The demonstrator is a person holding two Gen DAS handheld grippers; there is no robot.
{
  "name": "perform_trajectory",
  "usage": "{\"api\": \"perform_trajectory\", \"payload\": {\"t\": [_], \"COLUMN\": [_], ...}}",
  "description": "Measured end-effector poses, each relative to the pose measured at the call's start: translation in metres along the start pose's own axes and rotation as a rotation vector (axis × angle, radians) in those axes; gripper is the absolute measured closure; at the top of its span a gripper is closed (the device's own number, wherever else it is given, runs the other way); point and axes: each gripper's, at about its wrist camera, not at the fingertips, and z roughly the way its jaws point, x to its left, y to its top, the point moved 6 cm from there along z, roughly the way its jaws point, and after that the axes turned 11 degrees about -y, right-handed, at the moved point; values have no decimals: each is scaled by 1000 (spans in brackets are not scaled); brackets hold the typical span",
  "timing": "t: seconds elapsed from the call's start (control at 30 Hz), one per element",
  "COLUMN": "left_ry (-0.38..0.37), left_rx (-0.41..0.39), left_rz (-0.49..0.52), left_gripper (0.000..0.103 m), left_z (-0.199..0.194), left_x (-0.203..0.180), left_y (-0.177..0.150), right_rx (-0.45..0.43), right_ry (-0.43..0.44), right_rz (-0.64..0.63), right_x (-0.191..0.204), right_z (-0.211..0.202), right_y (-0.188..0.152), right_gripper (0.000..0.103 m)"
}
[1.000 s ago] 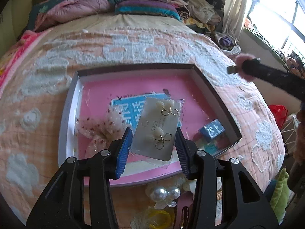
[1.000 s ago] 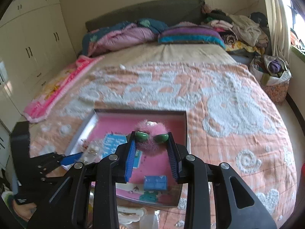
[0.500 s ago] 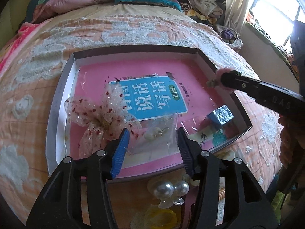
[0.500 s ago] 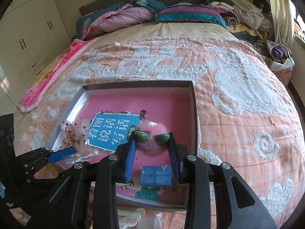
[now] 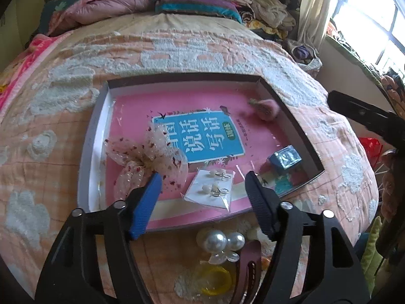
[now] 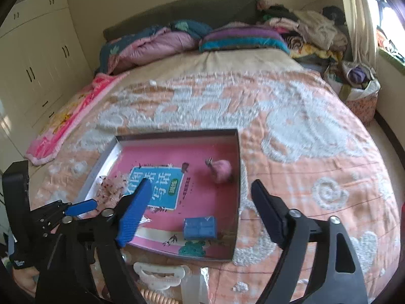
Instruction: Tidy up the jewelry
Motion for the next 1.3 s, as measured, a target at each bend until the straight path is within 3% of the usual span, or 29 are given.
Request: {"api": "perform_trajectory", "payload": {"t": [0.23,0.3,0.43,0.9,1.3], "left_ry": [24,35,38,15,11], "left_rx": [-51,-71,-108,-191,-211], "left_rz": [7,13,16,66,93], "left_gripper": [23,15,10,10,10], "left_z": [-32,-42,-62,-116,-138], "left_x": [-10,-13,-20,-57,-80], "left_y": [5,7,10,5,-12], "right_rx": [-71,-88,-128,-242,-304], "right_ry": [-12,-13,-5,27,31], "right_rz": [-4,-4,1,10,-18], "right_x": [-7,-8,-9,-9,-16], "right_z": [-41,-52,-77,-157,-208], "right_y": [2,1,-1,-2,-18], "right_gripper": [15,8,7,5,5]}}
